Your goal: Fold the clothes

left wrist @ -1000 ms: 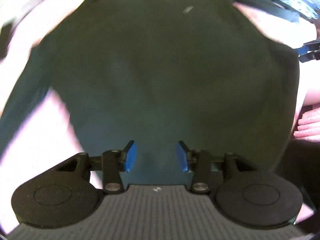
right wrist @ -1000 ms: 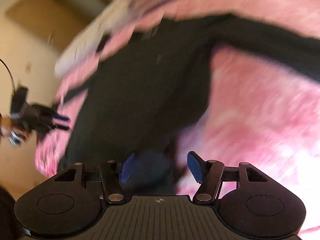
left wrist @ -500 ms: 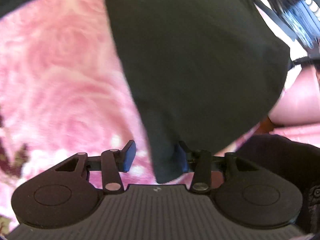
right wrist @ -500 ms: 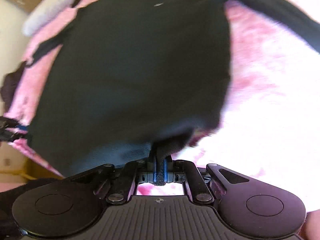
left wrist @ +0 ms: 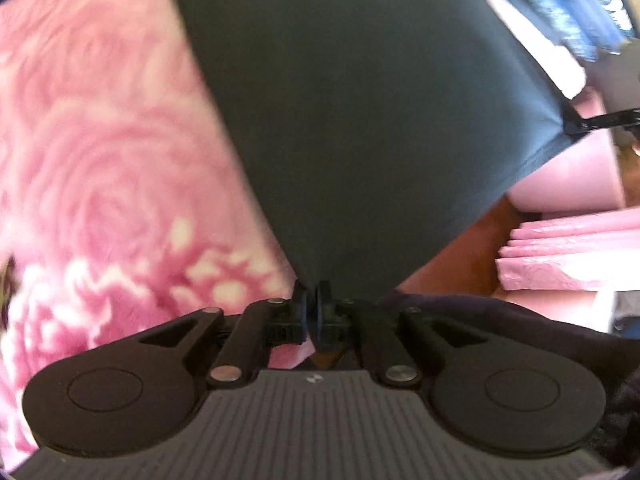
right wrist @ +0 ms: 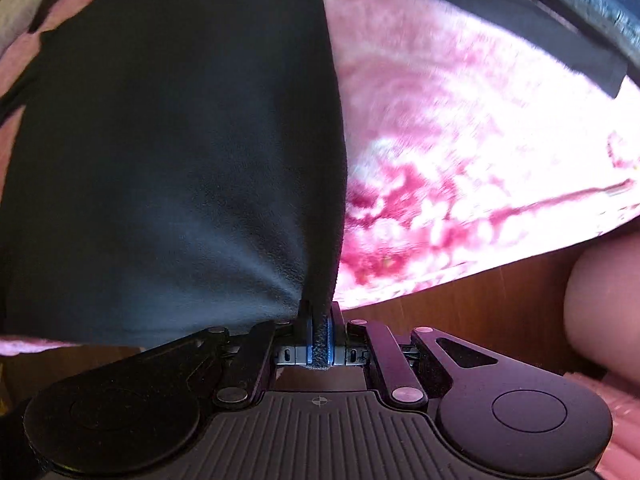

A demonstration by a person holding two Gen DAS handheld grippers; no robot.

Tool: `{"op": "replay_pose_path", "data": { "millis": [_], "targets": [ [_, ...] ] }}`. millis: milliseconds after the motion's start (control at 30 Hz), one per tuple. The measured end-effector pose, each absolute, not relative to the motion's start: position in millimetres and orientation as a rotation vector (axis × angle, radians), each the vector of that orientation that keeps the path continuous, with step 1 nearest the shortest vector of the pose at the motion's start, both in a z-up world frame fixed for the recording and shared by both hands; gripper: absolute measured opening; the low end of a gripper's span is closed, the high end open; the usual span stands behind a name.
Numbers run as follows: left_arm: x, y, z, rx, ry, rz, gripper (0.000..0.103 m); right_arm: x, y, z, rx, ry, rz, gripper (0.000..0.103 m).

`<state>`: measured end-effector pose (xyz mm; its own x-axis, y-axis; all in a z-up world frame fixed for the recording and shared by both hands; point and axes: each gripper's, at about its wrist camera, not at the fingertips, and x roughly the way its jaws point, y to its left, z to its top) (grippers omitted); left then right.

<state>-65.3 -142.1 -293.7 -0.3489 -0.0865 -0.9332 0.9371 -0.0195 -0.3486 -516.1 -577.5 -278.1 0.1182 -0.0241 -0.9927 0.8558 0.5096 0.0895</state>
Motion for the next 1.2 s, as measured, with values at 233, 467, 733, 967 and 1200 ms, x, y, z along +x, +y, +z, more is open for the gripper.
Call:
{"op": "replay_pose_path", "data": {
  "millis": [233,467,733,967,1200],
  "targets": [
    [-3,-133,-247,0.971,1.23,-1.328,0.021,-489,-578,-252,0.563,1.301,-0.862,0.058],
    [106,-131,-219,1.197,0.767,-1.164,0.026,-385,-554,-226,0.462,1.106,-0.647,0.058],
    [217,-154,-297,1.609,0.256,-1.296,0.029,-201,-455,-252,0.375,1.038,-0.484,0.058],
    [251,-171,-330,1.691,0.057,-1.497,0.004,-77,-400,-255,0.425,1.088,-0.469,0.058],
    [245,-130,-293,1.675,0.185,-1.522,0.004,-52,-377,-249,0.486,1.109,-0.556,0.058]
  ]
}}
